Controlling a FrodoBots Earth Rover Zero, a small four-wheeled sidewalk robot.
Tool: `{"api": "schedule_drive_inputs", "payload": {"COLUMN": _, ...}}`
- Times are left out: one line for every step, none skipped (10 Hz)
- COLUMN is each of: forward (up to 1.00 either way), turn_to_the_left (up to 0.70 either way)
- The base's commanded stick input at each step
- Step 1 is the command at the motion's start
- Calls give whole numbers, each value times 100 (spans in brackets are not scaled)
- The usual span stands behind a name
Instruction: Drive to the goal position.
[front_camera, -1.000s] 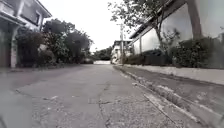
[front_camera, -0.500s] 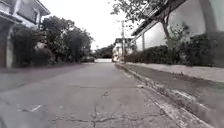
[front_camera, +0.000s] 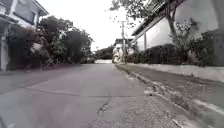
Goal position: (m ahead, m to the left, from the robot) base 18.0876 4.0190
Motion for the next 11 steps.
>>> {"api": "schedule_drive_inputs", "payload": {"forward": 100, "turn_to_the_left": 0}}
{"api": "schedule_drive_inputs", "payload": {"forward": 100, "turn_to_the_left": 0}}
{"api": "schedule_drive_inputs", "payload": {"forward": 100, "turn_to_the_left": 0}}
{"api": "schedule_drive_inputs", "payload": {"forward": 100, "turn_to_the_left": 0}}
{"api": "schedule_drive_inputs", "payload": {"forward": 100, "turn_to_the_left": 0}}
{"api": "schedule_drive_inputs", "payload": {"forward": 100, "turn_to_the_left": 0}}
{"api": "schedule_drive_inputs", "payload": {"forward": 100, "turn_to_the_left": 0}}
{"api": "schedule_drive_inputs", "payload": {"forward": 100, "turn_to_the_left": 0}}
{"api": "schedule_drive_inputs", "payload": {"forward": 100, "turn_to_the_left": 0}}
{"api": "schedule_drive_inputs", "payload": {"forward": 100, "turn_to_the_left": 3}}
{"api": "schedule_drive_inputs", "payload": {"forward": 100, "turn_to_the_left": 8}}
